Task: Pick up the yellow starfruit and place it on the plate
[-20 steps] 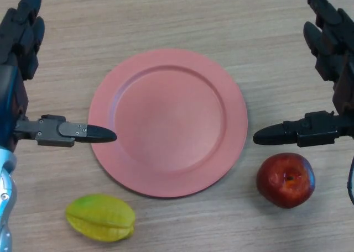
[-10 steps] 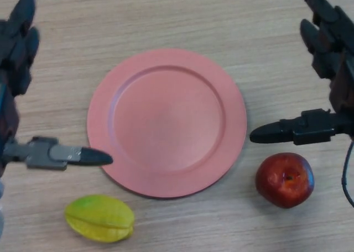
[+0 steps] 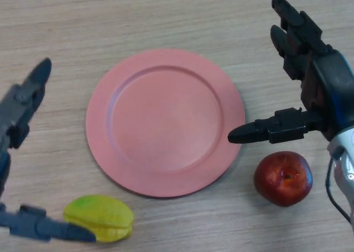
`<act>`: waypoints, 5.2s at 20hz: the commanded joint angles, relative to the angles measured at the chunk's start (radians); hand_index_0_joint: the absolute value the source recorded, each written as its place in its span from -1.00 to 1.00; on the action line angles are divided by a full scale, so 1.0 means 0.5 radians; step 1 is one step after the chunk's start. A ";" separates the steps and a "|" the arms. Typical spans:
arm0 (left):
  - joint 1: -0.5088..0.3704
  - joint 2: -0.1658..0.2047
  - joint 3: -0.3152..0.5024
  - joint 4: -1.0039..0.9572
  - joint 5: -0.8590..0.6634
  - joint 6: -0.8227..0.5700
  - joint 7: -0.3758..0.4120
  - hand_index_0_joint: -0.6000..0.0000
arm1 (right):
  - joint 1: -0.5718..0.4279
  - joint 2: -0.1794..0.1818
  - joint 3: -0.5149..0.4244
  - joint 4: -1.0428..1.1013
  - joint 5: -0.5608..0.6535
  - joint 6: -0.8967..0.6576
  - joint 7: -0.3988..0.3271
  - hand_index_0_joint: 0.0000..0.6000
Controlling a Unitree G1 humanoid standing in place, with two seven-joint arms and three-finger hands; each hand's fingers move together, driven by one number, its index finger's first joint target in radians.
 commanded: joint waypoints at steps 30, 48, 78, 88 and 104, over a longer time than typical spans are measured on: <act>0.261 0.078 -0.463 0.927 1.033 -1.124 0.618 1.00 | -0.041 -0.033 -0.099 -0.194 0.064 -0.287 -0.079 -1.00; 0.278 0.037 -0.418 0.430 0.931 -1.228 0.501 -1.00 | -0.020 -0.024 -0.082 -0.294 0.065 -0.202 -0.079 -0.93; -1.002 0.288 -0.466 1.129 0.957 -0.569 0.995 1.00 | -0.085 -0.091 -0.158 -0.406 -0.018 -0.104 -0.006 -1.00; -0.859 0.239 -0.273 0.252 -0.924 0.542 0.642 1.00 | 0.006 -0.130 -0.256 -0.396 0.198 -0.215 -0.024 -1.00; -0.768 0.211 -0.311 0.064 -0.719 0.598 0.805 1.00 | 0.006 -0.127 -0.244 -0.472 0.350 -0.053 -0.037 -1.00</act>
